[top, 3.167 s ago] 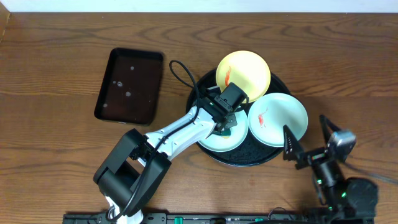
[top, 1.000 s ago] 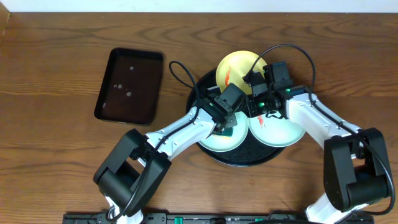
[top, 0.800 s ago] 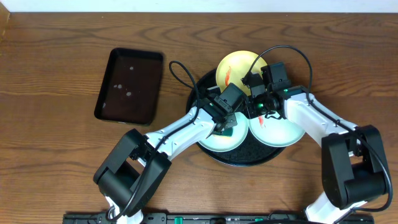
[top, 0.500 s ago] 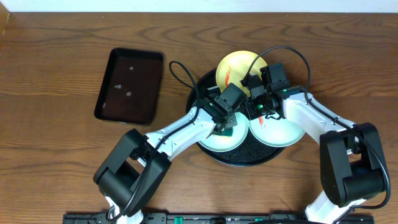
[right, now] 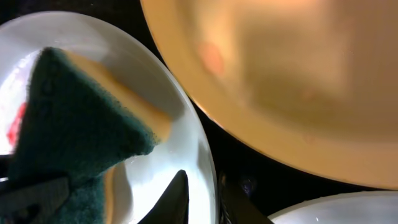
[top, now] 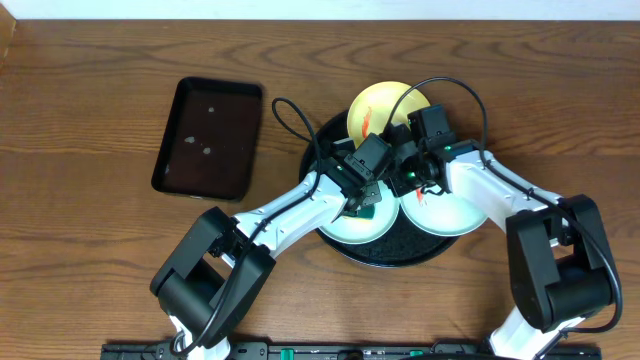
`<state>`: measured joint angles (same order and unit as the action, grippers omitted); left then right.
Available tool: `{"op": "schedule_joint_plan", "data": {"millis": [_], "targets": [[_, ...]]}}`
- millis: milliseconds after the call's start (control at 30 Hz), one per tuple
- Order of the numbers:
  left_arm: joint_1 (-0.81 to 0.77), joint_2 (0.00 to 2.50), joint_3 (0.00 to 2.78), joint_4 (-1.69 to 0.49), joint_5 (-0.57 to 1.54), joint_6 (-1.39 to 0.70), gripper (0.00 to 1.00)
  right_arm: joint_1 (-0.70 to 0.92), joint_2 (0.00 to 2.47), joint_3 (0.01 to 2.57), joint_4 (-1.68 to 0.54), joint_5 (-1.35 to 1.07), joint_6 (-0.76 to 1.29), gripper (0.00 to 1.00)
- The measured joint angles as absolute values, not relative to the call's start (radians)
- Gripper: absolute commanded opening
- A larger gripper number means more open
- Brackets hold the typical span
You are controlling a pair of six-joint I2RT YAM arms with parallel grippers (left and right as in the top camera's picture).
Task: Clean dirty plates on tray and stack at the side
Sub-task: 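Hold the plate with the right gripper and scrub with the left sponge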
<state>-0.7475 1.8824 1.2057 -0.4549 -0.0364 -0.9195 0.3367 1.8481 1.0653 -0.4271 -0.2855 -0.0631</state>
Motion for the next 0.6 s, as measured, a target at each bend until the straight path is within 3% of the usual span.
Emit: {"op": "schedule_joint_plan", "data": {"millis": [533,600], "targets": [[-0.748,1.882,1.206,-0.454,-0.036,-0.92,0.19,0.355,1.874,1.069,-0.433,-0.224,-0.063,0.05],[-0.748,1.882,1.206,-0.452,-0.033,-0.92,0.15,0.354,1.876,1.073,-0.432,-0.231,-0.063,0.02]]}}
